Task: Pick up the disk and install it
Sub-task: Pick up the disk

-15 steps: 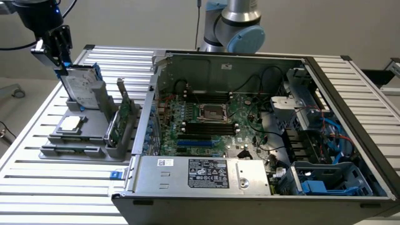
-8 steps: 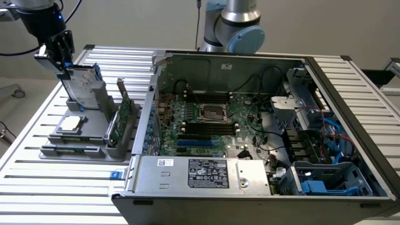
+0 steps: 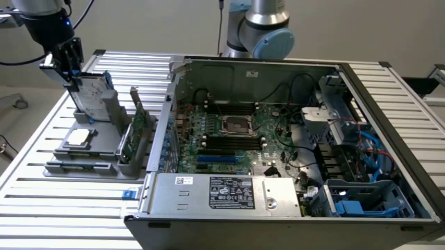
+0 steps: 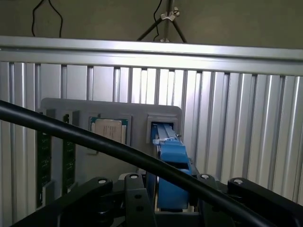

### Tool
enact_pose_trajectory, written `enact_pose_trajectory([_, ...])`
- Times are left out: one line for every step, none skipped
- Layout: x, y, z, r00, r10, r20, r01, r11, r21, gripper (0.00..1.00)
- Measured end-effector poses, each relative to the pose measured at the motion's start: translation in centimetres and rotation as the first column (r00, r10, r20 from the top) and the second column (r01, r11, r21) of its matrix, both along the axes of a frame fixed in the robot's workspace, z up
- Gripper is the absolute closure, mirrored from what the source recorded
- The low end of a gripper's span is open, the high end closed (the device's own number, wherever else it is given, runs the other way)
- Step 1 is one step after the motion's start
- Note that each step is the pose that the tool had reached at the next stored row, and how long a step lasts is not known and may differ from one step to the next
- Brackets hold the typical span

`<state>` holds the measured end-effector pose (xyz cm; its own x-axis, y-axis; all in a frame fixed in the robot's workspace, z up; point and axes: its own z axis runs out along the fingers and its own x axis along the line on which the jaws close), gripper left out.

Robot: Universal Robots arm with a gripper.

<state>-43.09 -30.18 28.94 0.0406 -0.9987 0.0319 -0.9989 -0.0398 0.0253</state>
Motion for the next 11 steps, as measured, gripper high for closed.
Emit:
enact_pose_trajectory([0.0,0.0,-0.04,1.0,0.0,0.0001,0.0,1.0,-0.0023,0.58])
enact_pose_trajectory([0.0,0.01,-0.06,1.0,0.0,0.0001,0.0,1.0,-0.0042,0.58])
enact_pose_trajectory([0.0,0.0,-0.07,1.0,0.0,0.0001,0.0,1.0,-0.0051,0.58])
enact_pose_trajectory([0.0,0.0,-0.07,1.0,0.0,0.0,0.0,1.0,-0.0052,0.58])
enact_pose_trajectory([0.0,0.01,-0.07,1.0,0.0,0.0,0.0,1.0,-0.0053,0.58])
enact_pose_trajectory([0.0,0.01,-0.08,1.0,0.0,0.0002,0.0,1.0,-0.0052,0.58])
enact_pose_trajectory([0.0,0.01,-0.08,1.0,0.0,0.0002,0.0,1.0,-0.0052,0.58])
enact_pose_trajectory([0.0,0.01,-0.08,1.0,0.0,0.0002,0.0,1.0,-0.0052,0.58])
enact_pose_trajectory([0.0,0.01,-0.08,1.0,0.0,0.0002,0.0,1.0,-0.0052,0.58])
enact_pose_trajectory([0.0,0.01,-0.08,1.0,0.0,0.0002,0.0,1.0,-0.005,0.58])
enact_pose_trajectory([0.0,0.02,-0.08,1.0,0.0,0.0002,0.0,1.0,-0.0044,0.58])
